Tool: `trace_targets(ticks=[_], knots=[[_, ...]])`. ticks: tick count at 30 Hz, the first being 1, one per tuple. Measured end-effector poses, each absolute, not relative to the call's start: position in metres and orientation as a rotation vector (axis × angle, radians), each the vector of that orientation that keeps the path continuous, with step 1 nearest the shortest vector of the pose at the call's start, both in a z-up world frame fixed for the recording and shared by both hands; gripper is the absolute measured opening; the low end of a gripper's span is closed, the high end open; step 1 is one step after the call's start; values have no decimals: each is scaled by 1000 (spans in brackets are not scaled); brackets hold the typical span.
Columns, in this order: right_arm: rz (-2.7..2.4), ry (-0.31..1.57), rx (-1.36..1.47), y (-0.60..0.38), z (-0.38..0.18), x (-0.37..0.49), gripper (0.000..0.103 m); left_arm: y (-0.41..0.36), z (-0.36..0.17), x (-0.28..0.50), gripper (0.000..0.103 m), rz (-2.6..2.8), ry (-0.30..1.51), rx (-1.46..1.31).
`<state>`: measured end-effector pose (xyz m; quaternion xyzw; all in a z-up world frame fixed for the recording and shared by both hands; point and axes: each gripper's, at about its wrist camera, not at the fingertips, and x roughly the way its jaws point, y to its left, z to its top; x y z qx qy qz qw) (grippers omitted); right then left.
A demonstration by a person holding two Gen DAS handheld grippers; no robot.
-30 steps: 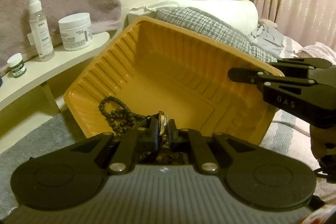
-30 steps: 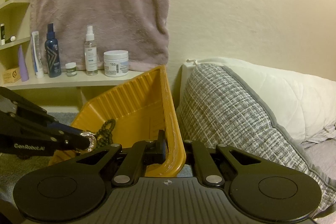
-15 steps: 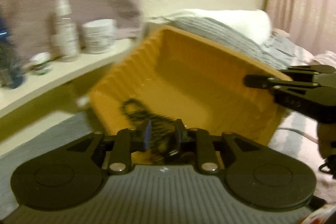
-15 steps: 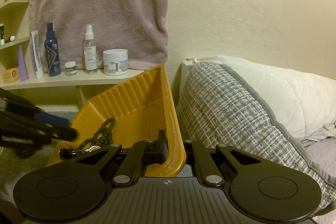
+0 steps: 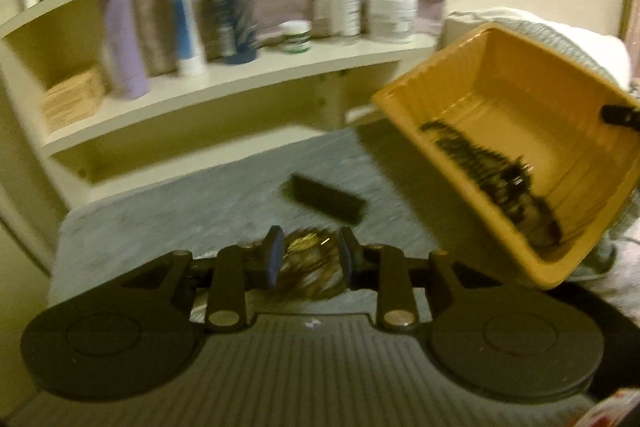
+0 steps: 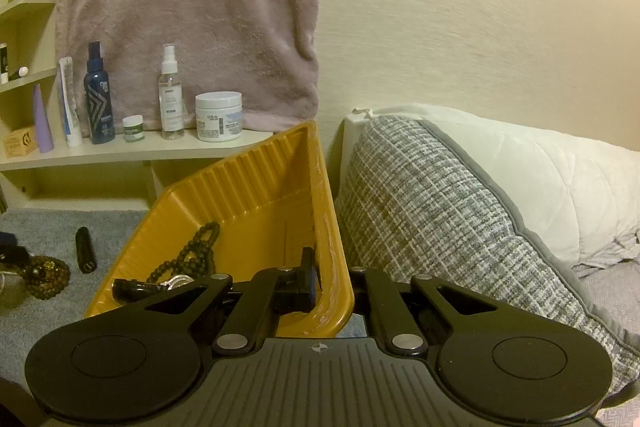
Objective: Organize jewelry
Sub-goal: 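Grasp the brown bead bracelet with gold charm using the left gripper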
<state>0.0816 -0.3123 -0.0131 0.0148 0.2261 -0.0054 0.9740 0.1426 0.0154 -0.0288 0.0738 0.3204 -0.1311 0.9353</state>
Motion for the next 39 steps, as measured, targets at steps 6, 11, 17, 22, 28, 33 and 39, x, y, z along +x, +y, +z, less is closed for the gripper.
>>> trace_targets(ticks=[6, 11, 17, 22, 28, 33, 39], knots=[[-13, 458, 29, -313, -14, 82, 5, 32, -42, 136, 28, -215, 675, 109], [-15, 462, 28, -314, -15, 83, 5, 32, -51, 135, 28, -205, 693, 97], [-16, 463, 26, -314, -15, 83, 5, 29, -59, 144, 28, -202, 697, 58], [-17, 468, 25, -314, -15, 84, 5, 28, -60, 156, 23, -186, 696, 41], [-19, 469, 21, -315, -16, 85, 5, 24, -63, 167, 15, -196, 724, 89], [-20, 470, 21, -315, -16, 85, 5, 23, -58, 165, 6, -200, 715, 126], [-17, 469, 19, -315, -16, 85, 5, 25, -39, 163, 6, -216, 673, 146]])
